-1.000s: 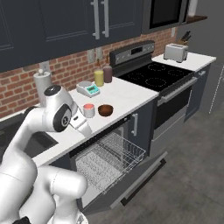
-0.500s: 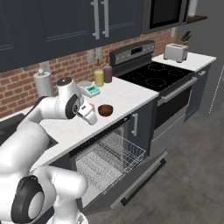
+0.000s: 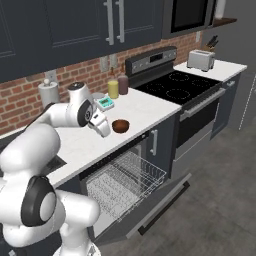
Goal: Pick up the cup and bowl from the counter, place them in the dishwasher, and close the dishwasher door.
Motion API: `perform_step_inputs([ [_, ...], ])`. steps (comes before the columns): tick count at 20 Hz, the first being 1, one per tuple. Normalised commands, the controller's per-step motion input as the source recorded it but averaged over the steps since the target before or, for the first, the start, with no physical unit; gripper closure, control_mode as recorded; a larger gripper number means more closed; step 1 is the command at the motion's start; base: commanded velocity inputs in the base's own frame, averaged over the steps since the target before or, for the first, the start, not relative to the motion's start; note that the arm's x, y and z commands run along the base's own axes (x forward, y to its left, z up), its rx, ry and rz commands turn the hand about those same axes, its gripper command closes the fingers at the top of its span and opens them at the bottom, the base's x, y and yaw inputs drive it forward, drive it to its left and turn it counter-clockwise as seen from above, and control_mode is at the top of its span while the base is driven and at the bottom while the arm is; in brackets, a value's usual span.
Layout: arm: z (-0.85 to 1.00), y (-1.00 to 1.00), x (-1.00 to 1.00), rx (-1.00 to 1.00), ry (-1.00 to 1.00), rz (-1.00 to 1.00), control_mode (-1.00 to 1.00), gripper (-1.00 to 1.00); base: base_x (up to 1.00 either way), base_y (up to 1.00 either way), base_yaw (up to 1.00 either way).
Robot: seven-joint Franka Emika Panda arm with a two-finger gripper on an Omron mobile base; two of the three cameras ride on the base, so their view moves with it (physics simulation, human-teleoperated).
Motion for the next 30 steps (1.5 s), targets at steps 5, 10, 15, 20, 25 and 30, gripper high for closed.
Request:
perform_step_inputs([
  [5, -0.5, 0.0, 0.06, 0.17, -0.07, -0.06, -1.0, -1.0, 0.0, 0.0, 0.0],
  [10, -0.25, 0.05, 0.11, 0.16, 0.0, -0.03, -1.0, -1.0, 0.0, 0.0, 0.0],
  [15, 0.0, 0.05, 0.13, 0.02, 0.01, 0.0, -1.0, -1.0, 0.0, 0.0, 0.0],
  [20, 0.0, 0.0, 0.13, 0.0, 0.0, 0.0, -1.0, -1.0, 0.0, 0.0, 0.0],
  [25, 0.0, -0.31, 0.35, 0.0, 0.1, 0.0, -1.0, -1.0, 0.0, 0.0, 0.0],
  [30, -0.02, -0.41, 0.4, 0.0, 0.11, 0.0, -1.0, -1.0, 0.0, 0.0, 0.0],
])
